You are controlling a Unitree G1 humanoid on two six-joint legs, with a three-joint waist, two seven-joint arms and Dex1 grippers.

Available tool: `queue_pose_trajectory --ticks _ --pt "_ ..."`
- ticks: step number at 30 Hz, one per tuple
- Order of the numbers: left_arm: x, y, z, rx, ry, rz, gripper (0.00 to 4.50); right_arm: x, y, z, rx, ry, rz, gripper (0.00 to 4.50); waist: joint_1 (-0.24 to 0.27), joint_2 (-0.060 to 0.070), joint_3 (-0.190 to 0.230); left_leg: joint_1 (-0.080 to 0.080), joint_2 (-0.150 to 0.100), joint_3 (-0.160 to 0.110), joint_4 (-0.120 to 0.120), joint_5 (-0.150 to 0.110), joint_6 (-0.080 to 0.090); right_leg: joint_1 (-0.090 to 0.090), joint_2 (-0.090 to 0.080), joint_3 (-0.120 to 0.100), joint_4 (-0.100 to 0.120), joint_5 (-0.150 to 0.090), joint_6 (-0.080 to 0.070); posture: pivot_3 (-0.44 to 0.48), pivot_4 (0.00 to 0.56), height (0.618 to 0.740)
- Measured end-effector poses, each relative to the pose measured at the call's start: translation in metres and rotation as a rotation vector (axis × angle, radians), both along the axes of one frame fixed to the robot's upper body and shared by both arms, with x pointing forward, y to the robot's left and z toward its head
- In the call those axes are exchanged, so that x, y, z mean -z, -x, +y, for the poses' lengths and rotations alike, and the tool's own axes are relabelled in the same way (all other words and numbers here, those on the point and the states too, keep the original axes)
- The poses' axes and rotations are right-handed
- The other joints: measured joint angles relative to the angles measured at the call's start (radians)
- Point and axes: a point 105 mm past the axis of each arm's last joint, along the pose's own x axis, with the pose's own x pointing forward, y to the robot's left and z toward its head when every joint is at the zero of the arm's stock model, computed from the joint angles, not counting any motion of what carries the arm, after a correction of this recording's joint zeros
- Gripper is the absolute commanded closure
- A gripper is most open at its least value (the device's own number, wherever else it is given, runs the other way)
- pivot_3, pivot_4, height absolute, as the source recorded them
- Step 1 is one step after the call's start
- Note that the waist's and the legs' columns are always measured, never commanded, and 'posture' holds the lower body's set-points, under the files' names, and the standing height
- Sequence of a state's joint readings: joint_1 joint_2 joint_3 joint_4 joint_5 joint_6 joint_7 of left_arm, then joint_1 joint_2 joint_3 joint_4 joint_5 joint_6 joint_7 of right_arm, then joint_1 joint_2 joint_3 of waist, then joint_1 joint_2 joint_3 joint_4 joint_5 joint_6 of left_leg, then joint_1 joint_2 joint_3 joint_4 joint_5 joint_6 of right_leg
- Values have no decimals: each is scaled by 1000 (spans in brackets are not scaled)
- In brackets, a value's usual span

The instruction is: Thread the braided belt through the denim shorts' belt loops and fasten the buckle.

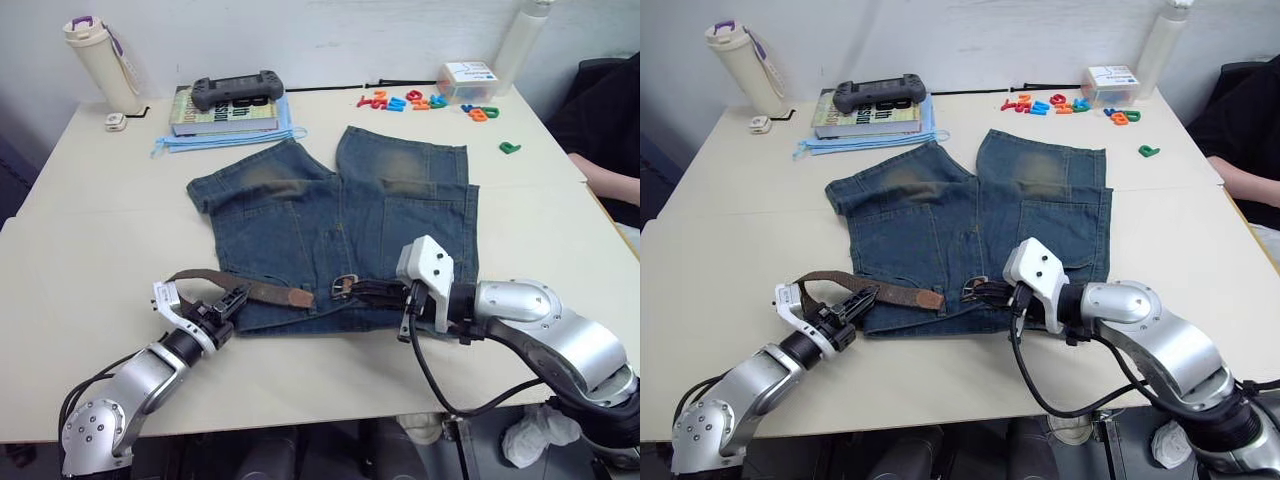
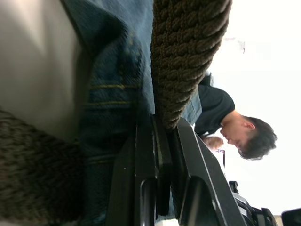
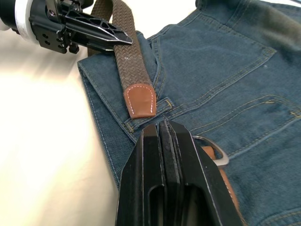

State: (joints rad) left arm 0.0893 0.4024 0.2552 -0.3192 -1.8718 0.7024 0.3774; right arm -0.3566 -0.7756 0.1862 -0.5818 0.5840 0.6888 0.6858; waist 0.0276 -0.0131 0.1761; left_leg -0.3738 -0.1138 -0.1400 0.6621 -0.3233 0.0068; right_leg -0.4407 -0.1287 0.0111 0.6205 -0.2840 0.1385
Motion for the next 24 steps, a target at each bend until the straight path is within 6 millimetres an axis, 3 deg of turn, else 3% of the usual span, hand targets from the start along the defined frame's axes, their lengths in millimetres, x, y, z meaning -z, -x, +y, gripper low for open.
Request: queue_pose_trajectory --ticks 24 --pt "-17 -1 11 -24 -253 -24 4500 2 -2 3 13 -10 0 4471 0 0 0 0 0 0 0 0 0 0 0 0 0 0 0 0 150 707"
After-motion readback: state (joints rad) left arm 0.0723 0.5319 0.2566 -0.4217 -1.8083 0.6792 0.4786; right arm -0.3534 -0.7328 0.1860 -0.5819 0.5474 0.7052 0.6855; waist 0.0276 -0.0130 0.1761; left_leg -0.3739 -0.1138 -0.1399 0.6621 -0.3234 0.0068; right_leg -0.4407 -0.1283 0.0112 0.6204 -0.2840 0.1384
